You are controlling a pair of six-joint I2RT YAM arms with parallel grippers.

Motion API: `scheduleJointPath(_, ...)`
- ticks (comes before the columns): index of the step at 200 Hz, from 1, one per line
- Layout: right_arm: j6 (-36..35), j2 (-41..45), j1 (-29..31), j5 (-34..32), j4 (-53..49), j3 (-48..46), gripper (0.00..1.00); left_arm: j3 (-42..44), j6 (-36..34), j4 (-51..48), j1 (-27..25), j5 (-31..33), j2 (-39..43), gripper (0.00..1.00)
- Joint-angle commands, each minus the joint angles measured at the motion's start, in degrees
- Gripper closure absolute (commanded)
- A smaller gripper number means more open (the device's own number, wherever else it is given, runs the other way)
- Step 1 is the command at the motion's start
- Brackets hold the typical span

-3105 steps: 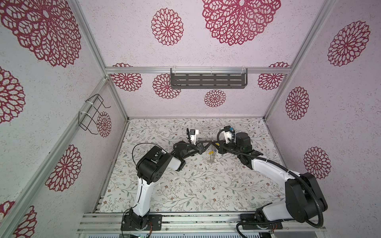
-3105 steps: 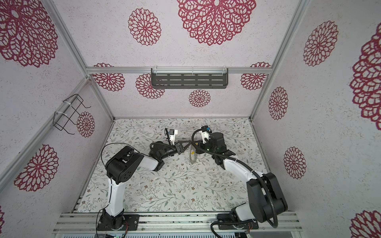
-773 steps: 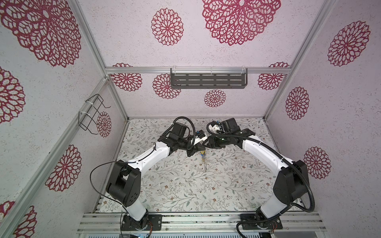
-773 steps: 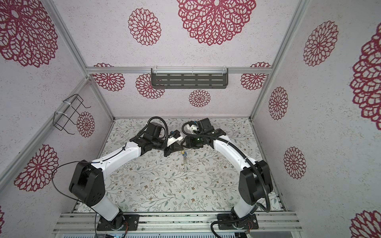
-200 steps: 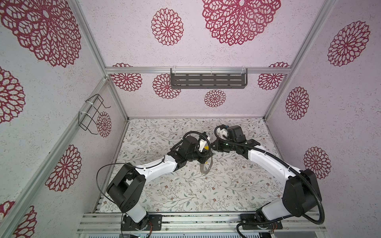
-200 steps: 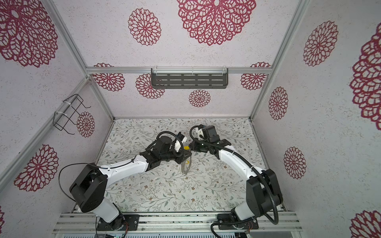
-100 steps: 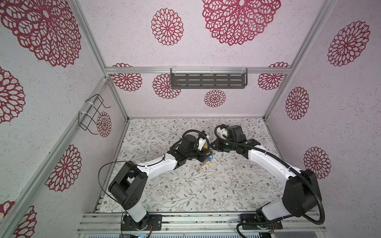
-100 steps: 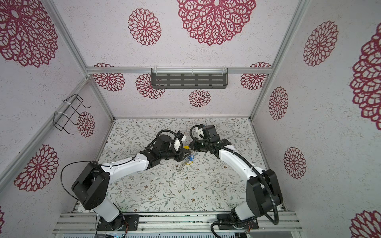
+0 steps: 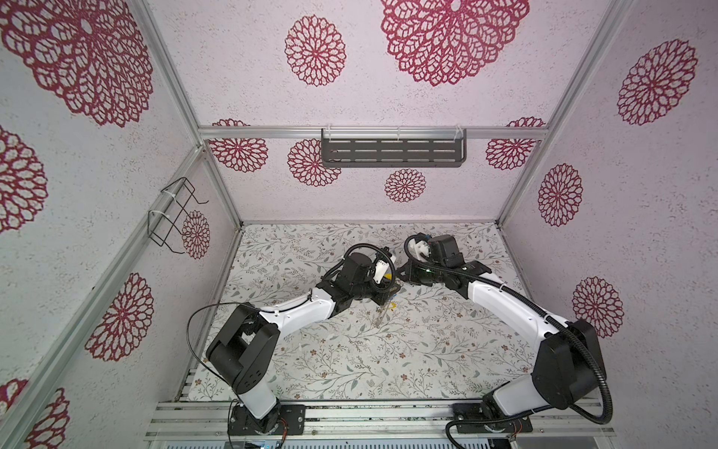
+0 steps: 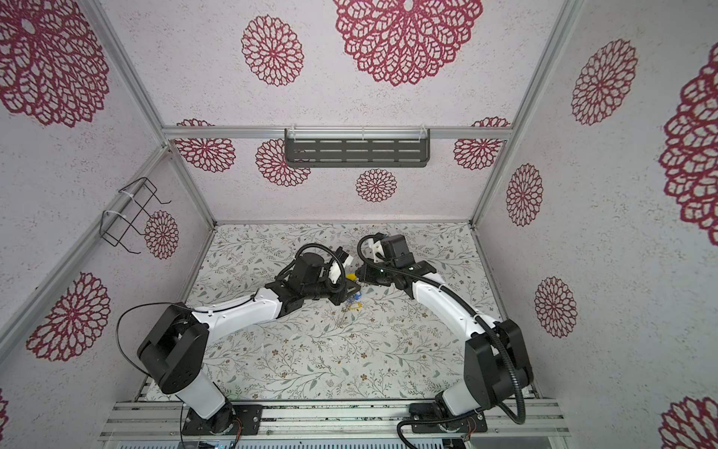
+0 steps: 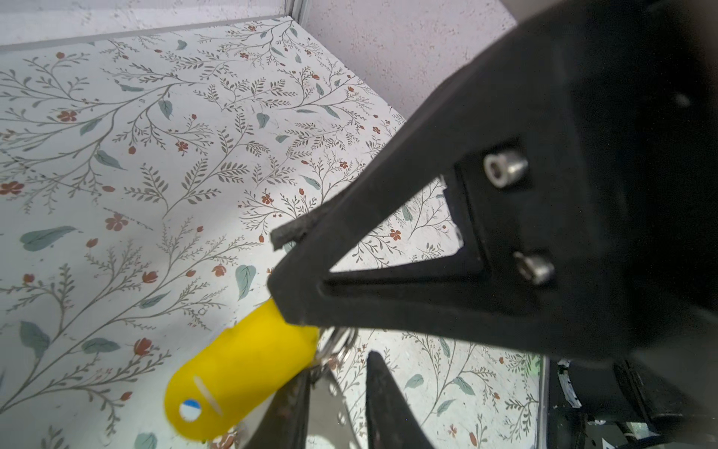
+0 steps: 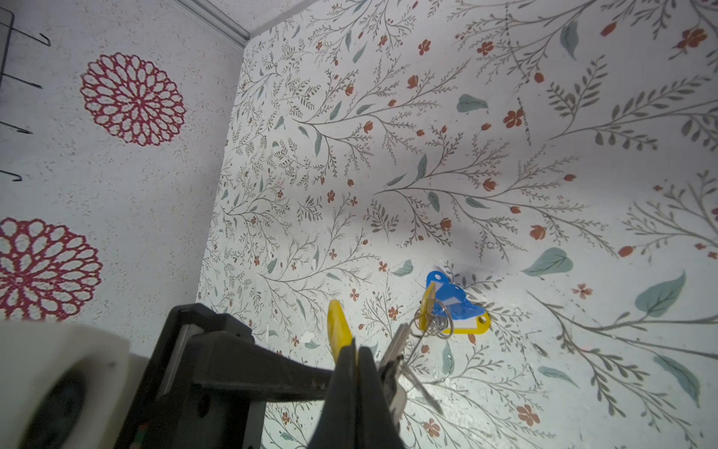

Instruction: Remove the keys from the keyring

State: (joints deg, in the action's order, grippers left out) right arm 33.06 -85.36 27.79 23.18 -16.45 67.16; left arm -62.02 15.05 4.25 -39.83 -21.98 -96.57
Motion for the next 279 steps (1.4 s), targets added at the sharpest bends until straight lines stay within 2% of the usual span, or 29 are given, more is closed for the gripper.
scheduleJointPath(1,-0.48,1.77,0.27,2.52,0.33,2.24,1.0,-2.3,-4.13,-1.12,0.81,0.18,1.39,0.74)
scheduleJointPath(29,-0.9,1.58,0.37,2.7,-0.21,2.54,1.0,-2.17,-5.97,0.11,0.81,0.18,1.58,0.78)
scheduleJointPath(65,-0.81,1.69,0.36,2.79,-0.2,2.53,1.0,-2.36,-5.82,2.44,0.81,-1.49,0.17,1.0)
scheduleJointPath(198,-0.1,2.96,-2.32,-0.82,-1.55,2.54,1.0,-1.29,-5.38,-1.5,0.9,-0.2,6.21,1.0)
scheduleJointPath(230,-0.31,4.04,-2.86,-4.02,-1.19,-0.68,1.0,0.09,-3.13,-0.27,2.33,0.16,8.29,1.0)
scheduleJointPath(279,3.35,3.99,-2.96,-4.35,5.15,-7.33,1.0,1.43,0.31,2.48,3.46,1.7,9.89,1.0)
